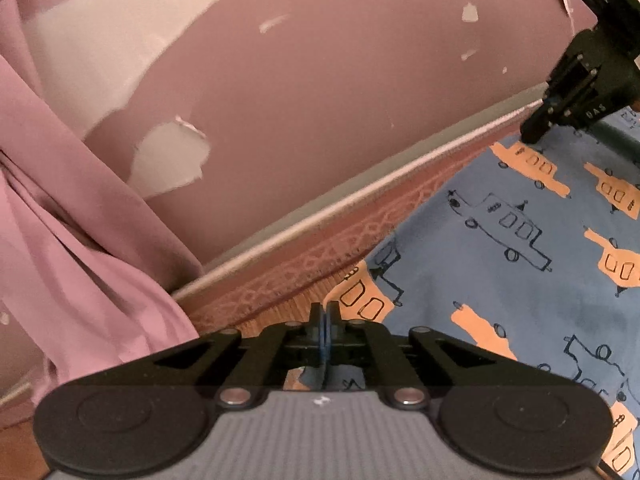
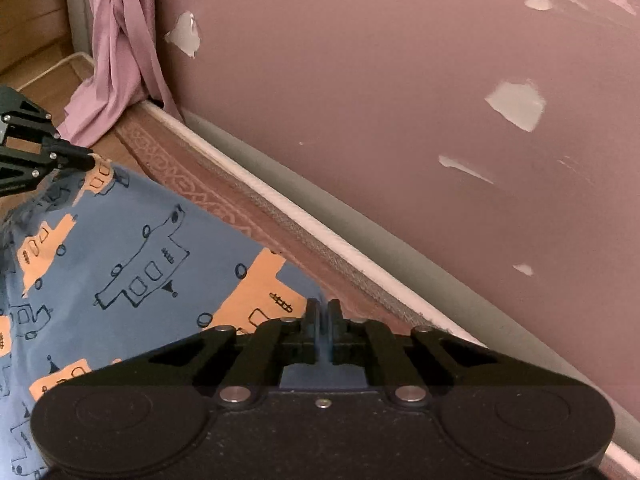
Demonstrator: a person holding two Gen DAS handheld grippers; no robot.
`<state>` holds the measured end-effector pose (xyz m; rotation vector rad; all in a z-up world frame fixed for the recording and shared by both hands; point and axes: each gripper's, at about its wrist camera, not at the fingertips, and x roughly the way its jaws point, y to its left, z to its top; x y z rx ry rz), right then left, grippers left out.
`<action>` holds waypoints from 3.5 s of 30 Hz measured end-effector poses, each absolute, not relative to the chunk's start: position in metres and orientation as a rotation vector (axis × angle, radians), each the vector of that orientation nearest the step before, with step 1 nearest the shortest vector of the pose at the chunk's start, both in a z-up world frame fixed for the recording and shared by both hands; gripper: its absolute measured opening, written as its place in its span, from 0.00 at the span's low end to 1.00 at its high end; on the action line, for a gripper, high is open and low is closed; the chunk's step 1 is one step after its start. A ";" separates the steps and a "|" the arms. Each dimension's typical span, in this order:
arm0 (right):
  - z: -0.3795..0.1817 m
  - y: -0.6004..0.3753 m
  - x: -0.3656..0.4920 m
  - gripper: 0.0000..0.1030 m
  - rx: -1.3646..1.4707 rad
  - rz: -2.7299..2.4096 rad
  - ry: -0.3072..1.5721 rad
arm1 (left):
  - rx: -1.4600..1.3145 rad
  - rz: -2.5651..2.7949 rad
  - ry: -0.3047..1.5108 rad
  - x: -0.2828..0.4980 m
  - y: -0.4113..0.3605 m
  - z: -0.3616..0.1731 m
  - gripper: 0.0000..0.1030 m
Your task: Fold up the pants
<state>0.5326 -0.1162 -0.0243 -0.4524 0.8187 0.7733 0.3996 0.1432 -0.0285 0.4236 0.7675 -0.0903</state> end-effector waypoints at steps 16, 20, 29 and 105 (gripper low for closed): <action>0.035 -0.170 0.383 0.01 -0.508 0.646 0.418 | 0.577 -0.048 0.521 0.325 0.105 0.011 0.01; 0.049 -0.182 0.330 0.01 -0.544 0.628 0.338 | 0.620 -0.067 0.439 0.286 0.093 0.021 0.01; 0.042 -0.192 0.177 0.01 -0.691 0.600 0.248 | 0.772 -0.161 0.331 0.170 0.076 0.019 0.01; -0.028 -0.182 0.100 0.00 -0.191 0.374 0.774 | 1.037 -0.452 0.603 0.084 0.040 -0.061 0.01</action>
